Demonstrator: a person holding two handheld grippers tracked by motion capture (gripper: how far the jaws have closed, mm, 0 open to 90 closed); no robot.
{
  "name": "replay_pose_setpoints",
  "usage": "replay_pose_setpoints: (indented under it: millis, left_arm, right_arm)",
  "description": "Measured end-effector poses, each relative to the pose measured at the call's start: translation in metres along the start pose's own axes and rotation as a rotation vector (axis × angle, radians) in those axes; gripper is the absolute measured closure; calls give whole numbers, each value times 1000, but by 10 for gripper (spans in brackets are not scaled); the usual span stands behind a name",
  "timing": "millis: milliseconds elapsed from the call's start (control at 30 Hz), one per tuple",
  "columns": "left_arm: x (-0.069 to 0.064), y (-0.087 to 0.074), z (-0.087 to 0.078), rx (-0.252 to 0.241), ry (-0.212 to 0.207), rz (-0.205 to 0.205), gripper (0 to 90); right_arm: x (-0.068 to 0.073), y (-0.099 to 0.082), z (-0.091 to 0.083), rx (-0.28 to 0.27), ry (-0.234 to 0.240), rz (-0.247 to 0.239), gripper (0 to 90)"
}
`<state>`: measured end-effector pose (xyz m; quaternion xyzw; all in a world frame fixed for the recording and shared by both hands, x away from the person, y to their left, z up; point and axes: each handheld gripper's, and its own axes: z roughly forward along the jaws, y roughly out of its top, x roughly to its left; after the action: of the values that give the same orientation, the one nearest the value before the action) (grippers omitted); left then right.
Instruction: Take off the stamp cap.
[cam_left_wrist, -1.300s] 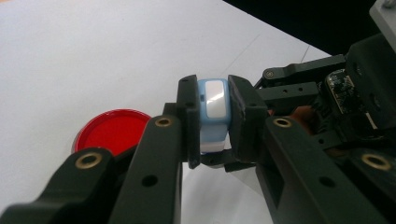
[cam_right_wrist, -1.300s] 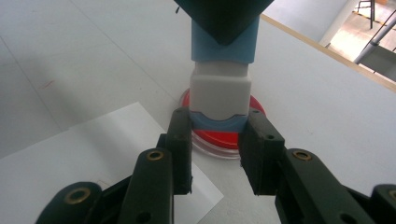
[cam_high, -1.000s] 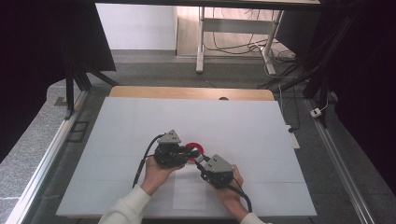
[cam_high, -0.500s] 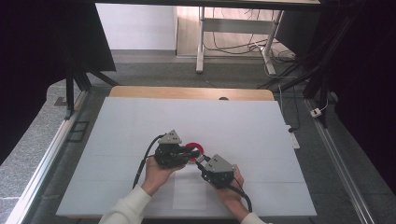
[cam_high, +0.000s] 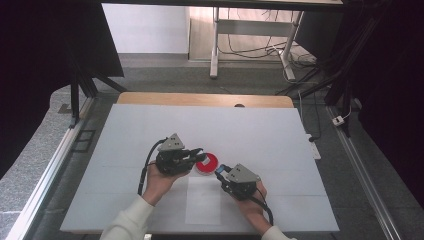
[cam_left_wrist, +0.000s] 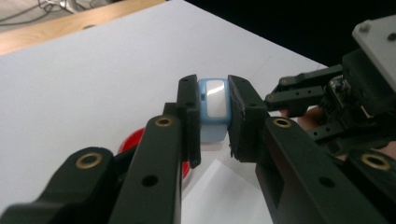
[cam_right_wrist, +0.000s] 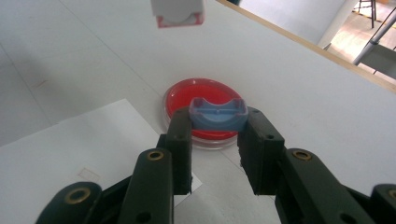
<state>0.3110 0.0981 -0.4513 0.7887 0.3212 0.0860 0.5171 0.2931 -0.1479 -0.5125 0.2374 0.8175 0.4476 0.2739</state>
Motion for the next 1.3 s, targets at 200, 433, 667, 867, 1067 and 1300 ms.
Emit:
replay_pose_setpoints:
  millis: [200, 433, 667, 867, 1067, 1300]
  left_arm:
    - [2, -5, 9, 40, -43, -17, 755]
    - [2, -5, 10, 39, -44, -14, 754]
    - [3, -5, 10, 46, -51, -18, 753]
    - [4, -5, 9, 47, -51, -16, 753]
    - [5, -5, 7, 48, -46, -13, 753]
    - [6, -4, 5, 49, -45, -8, 753]
  right_arm:
    - [0, -2, -2, -1, 8, -6, 656]
    - [-3, -5, -6, -9, 10, -4, 655]
    - [-6, -9, -11, -22, 21, 5, 653]
    - [-8, -12, -15, -17, 26, 9, 653]
    - [-12, -16, -22, -24, 34, 13, 653]
    - [-16, -22, -28, -17, 35, 28, 653]
